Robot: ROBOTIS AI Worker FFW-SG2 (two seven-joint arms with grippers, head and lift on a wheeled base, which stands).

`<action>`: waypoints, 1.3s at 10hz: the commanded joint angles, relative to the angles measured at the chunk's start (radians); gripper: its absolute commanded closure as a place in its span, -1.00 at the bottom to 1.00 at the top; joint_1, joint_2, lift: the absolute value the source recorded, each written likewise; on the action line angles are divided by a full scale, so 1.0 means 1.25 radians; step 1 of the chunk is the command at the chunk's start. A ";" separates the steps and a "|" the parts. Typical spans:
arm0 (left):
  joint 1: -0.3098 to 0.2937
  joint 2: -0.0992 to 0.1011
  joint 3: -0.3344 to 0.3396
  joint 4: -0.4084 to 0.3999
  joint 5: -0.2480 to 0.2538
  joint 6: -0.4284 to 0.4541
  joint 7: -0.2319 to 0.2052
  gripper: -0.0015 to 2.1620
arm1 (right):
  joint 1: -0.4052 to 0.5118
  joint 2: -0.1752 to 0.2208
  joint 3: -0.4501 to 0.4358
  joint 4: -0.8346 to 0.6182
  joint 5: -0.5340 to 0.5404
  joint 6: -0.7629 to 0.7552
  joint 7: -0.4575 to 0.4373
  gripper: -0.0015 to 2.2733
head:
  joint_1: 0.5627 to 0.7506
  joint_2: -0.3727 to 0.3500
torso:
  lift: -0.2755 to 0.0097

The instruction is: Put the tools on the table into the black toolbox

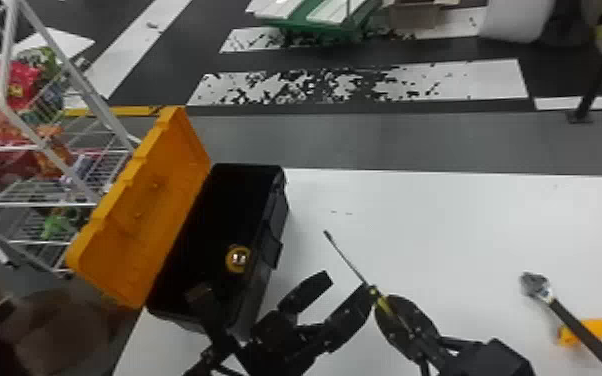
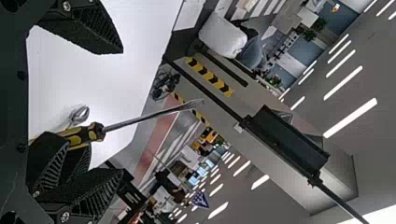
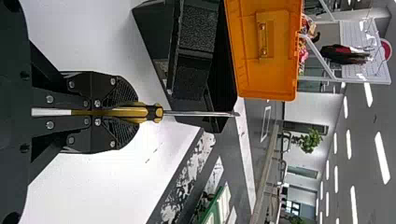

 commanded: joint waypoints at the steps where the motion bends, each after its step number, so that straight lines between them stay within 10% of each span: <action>1: 0.000 0.000 -0.002 -0.007 0.003 0.010 -0.001 -0.90 | -0.001 0.000 0.004 0.000 0.004 0.008 0.001 0.97 | 0.41 0.72 | 0.66; 9: -0.001 -0.003 -0.008 -0.025 0.011 0.037 -0.012 -0.69 | -0.006 0.000 0.031 0.005 0.022 0.023 0.005 0.97 | 0.41 0.73 | 0.66; 13: -0.003 -0.009 0.001 -0.018 0.027 0.032 -0.034 0.24 | -0.008 0.000 0.033 0.005 0.022 0.033 0.005 0.97 | 0.41 0.74 | 0.66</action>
